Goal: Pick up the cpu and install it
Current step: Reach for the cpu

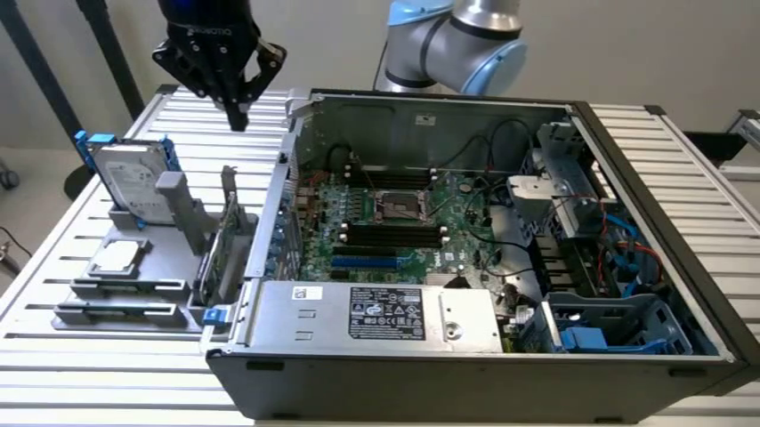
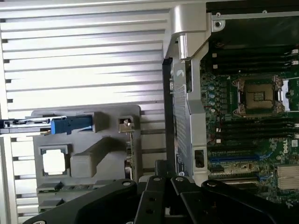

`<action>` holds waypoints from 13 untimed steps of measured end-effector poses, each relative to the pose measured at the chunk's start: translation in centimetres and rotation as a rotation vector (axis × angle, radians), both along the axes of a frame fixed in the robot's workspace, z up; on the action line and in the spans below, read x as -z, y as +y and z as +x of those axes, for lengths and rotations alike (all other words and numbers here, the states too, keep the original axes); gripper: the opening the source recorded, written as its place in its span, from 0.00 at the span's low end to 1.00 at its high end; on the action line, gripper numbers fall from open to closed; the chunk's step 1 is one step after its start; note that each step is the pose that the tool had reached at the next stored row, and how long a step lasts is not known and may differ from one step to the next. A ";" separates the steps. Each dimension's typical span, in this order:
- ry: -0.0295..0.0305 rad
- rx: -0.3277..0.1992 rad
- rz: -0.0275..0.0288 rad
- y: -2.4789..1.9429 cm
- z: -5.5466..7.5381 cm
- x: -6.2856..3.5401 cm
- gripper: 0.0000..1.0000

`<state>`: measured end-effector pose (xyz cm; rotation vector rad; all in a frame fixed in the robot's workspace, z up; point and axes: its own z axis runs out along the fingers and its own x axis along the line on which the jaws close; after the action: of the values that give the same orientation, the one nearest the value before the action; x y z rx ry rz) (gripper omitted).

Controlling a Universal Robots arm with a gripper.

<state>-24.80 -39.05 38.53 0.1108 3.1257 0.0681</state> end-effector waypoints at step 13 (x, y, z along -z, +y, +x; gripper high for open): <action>0.0130 0.000 -0.0076 0.01 -5.9 0.77 0.11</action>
<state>-30.66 -39.05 37.75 0.1119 3.1386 0.0557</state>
